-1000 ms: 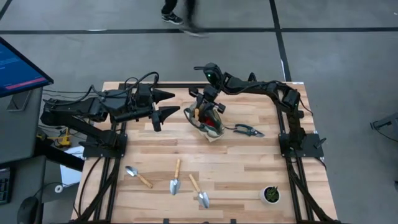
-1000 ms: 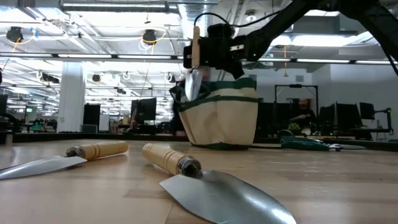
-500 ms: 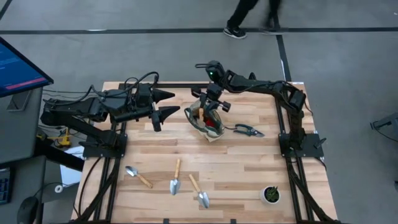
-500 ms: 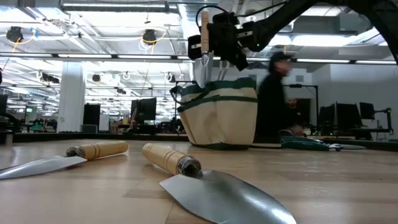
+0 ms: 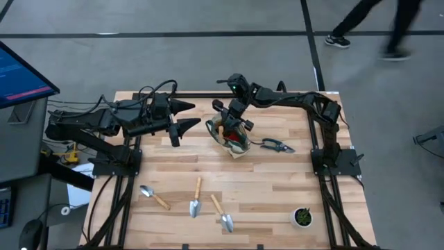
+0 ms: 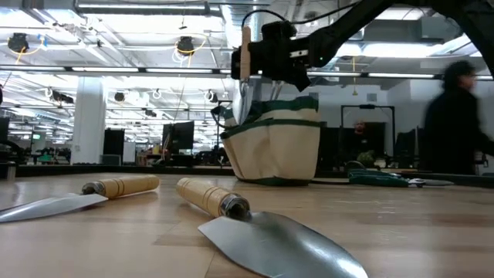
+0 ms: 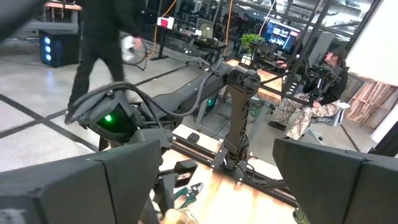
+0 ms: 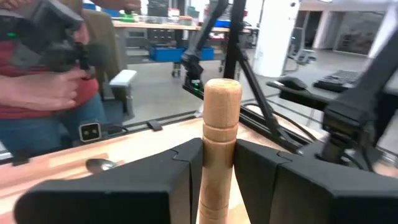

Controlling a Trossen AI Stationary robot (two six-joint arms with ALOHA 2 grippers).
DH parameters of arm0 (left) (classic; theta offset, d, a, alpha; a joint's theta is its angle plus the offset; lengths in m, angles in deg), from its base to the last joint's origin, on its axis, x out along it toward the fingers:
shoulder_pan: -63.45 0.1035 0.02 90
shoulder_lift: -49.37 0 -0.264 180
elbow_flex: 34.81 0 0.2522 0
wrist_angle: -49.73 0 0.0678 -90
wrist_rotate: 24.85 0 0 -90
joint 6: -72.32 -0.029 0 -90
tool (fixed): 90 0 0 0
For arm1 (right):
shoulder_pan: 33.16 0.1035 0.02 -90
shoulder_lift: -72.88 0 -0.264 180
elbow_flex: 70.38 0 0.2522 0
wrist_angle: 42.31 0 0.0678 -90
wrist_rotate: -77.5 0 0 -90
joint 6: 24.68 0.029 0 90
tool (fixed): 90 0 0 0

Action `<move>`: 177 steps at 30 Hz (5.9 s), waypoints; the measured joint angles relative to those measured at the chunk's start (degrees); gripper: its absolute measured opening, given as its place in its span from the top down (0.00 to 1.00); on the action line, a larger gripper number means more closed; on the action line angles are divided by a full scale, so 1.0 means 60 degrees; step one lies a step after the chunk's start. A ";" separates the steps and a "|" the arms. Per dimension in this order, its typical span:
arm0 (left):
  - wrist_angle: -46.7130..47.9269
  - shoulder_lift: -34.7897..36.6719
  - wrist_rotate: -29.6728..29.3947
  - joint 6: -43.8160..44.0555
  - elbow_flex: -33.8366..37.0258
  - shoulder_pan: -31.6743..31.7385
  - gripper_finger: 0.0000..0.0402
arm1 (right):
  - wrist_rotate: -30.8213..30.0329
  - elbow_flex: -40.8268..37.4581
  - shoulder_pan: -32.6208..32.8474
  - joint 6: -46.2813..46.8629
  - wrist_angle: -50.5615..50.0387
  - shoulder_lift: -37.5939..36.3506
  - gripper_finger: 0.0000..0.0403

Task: Pick & Place Garden tools in Gardening bag
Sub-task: Put the trowel into the gardening bag

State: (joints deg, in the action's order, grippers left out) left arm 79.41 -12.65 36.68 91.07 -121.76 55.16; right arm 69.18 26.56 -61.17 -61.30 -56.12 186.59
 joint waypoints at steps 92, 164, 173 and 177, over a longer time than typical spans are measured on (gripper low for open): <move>-0.2993 -0.3404 -0.1605 -0.3272 0.0248 0.1042 0.88 | -0.1763 0.0576 -0.1344 0.3493 0.0397 -0.4744 0.63; -1.5370 -0.7679 0.6439 -0.1144 0.5752 0.5187 0.87 | -0.0043 0.0576 -0.2644 0.4717 -0.2249 -0.6648 0.71; -1.4307 -0.7679 0.6296 -0.1407 0.5756 0.4969 0.82 | -0.0039 0.0576 -0.2644 0.4535 -0.2253 -0.6648 0.71; -1.4216 -0.7679 0.6082 -0.1538 0.5756 0.4774 0.83 | -0.0039 0.0576 -0.2644 0.4510 -0.2249 -0.6648 0.71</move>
State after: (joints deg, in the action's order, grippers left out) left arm -5.89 -58.73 73.18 81.84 -87.22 83.81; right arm 68.95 30.01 -77.03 -34.24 -69.61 146.70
